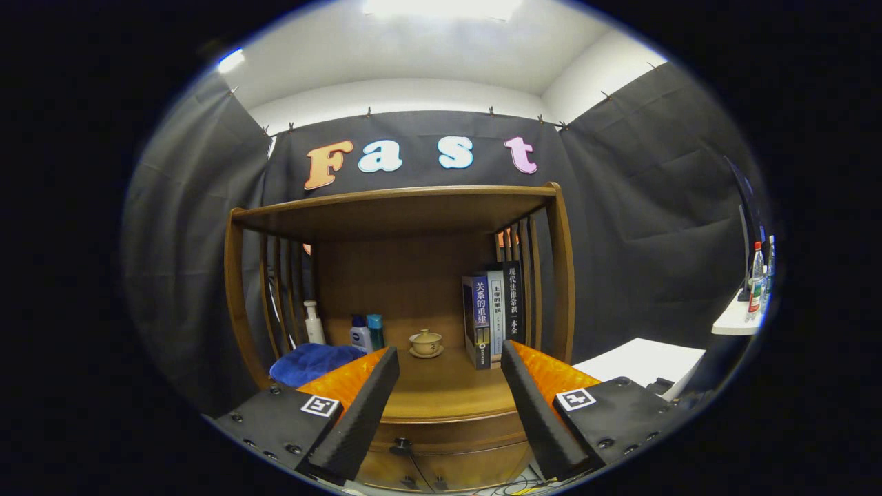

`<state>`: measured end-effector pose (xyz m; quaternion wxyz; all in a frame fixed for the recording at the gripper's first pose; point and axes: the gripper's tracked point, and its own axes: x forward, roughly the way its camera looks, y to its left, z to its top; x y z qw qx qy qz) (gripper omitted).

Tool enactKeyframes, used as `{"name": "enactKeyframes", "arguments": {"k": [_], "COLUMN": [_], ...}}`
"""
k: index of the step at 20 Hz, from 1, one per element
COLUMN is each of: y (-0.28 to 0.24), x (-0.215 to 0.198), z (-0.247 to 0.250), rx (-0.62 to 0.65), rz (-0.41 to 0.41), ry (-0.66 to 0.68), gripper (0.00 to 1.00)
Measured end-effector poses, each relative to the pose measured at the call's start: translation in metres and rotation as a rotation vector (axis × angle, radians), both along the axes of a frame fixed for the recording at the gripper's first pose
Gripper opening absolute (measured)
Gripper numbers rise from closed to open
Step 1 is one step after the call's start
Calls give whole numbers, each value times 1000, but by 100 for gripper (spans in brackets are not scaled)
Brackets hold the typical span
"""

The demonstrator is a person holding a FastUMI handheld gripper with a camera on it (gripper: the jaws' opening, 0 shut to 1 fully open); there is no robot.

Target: Pull open the drawer, take out the items inside it, and place them on the countertop above the cabinet.

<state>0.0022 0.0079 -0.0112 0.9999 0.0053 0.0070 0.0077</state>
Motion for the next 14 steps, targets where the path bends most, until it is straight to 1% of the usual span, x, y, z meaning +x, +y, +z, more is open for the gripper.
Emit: {"name": "enactKeyframes", "arguments": {"k": [7,11,14], "y": [9,13,22], "x": [6,5,11], "z": [-1,-8,-21], "rx": [15,-2,11], "rz": [13,24,38], "ry": [-5,-10,-8], "gripper": [98,98,98]}}
